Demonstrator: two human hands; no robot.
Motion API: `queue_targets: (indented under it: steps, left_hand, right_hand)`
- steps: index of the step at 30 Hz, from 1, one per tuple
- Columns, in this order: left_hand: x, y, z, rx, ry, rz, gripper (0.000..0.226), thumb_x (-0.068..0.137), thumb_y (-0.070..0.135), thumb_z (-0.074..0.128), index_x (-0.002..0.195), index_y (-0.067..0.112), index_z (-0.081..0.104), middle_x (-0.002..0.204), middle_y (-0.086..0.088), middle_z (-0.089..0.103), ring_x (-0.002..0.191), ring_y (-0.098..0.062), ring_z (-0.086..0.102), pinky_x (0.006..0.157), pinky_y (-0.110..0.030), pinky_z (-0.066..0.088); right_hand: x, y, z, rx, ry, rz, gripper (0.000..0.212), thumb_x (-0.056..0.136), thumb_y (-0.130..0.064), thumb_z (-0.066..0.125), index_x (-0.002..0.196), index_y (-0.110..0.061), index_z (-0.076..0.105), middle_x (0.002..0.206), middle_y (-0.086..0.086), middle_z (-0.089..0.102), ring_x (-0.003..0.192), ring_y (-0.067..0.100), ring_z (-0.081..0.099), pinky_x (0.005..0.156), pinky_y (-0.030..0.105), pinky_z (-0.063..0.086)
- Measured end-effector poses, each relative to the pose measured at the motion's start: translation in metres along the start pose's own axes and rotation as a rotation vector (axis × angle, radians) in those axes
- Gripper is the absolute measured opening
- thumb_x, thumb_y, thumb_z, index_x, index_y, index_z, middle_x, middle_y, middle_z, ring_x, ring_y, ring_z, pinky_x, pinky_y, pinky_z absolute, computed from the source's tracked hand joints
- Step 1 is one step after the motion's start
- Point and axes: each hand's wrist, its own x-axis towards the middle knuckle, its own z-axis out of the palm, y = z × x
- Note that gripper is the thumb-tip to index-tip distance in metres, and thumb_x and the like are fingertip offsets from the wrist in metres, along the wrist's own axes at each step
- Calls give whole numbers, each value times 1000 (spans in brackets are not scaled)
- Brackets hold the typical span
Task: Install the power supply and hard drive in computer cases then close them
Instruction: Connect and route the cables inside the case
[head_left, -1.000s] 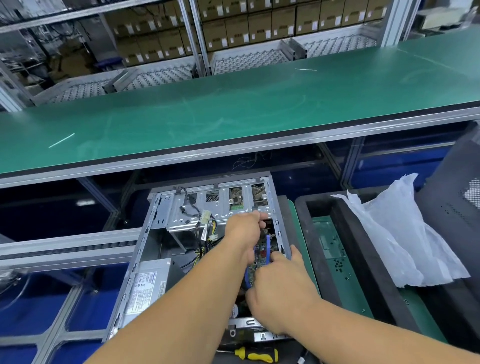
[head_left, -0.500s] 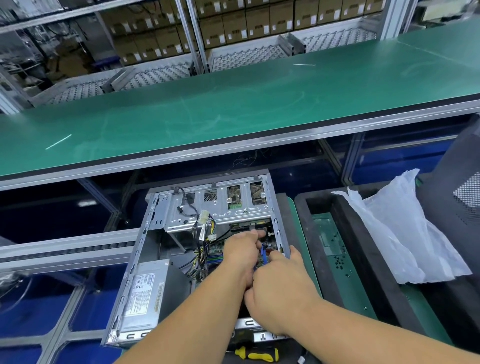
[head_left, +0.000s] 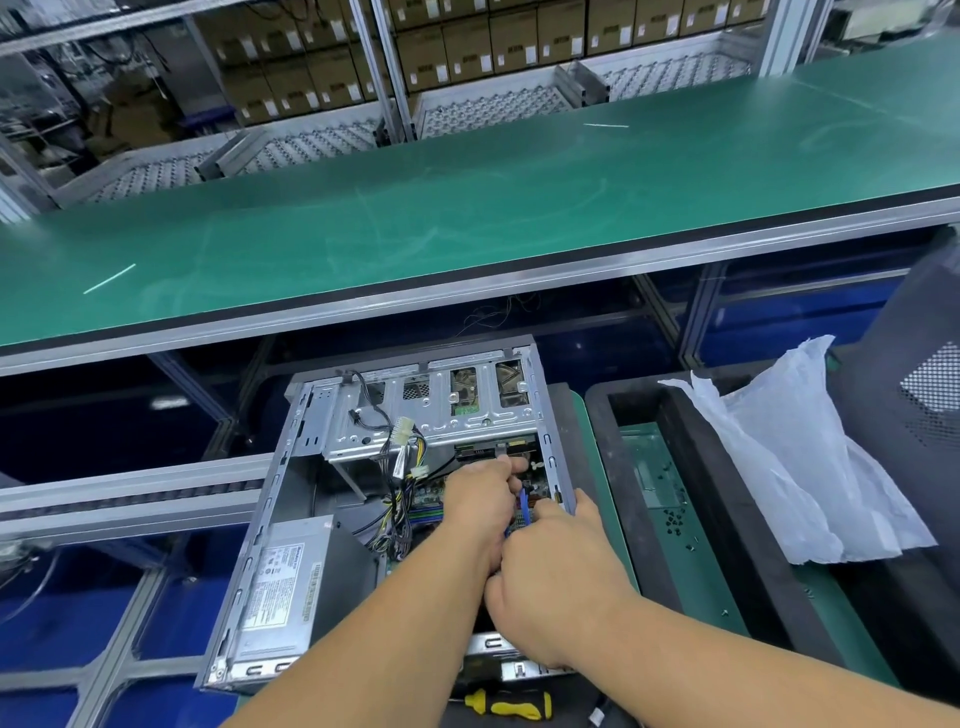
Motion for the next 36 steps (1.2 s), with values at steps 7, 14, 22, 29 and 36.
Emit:
queue_targets:
  steps: [7,14,22,29,36]
  left_hand:
    - [3,0,1,-29,-23,-20,30,105,22,55,95,9,80,65,1,58,58,-15,44,57,-29,37]
    - [3,4,4,-31,-21,-15,32,105,22,55,89,12,81,65,2,63,59,-16,49,63,-32,48]
    - [6,25,-35,248,-201,16,27,101,14,51,99,6,76,81,-7,69,68,-19,59,61,-30,53]
    - [15,11,-68,762,-262,282,25,94,8,65,113,23,71,96,0,73,60,1,61,61,-16,50]
    - [19,4,-65,940,-256,540,20,82,23,78,99,32,76,86,13,73,75,-7,67,71,-23,55]
  right_hand:
    - [0,0,1,11,3,12,53,90,-44,26,90,-21,73,88,-1,67,119,24,46,120,64,5]
    - [3,0,7,11,28,23,54,87,-45,24,85,-21,72,83,-1,66,114,24,46,120,62,6]
    - [2,4,13,102,70,26,49,82,-44,25,99,-25,66,95,-6,67,119,20,48,122,62,5]
    - [-1,5,9,148,72,41,44,89,-41,37,121,-29,65,116,-12,70,140,12,38,121,64,-9]
    - [-3,4,6,130,68,43,39,102,-44,33,118,-29,66,124,-10,67,143,12,36,122,62,-8]
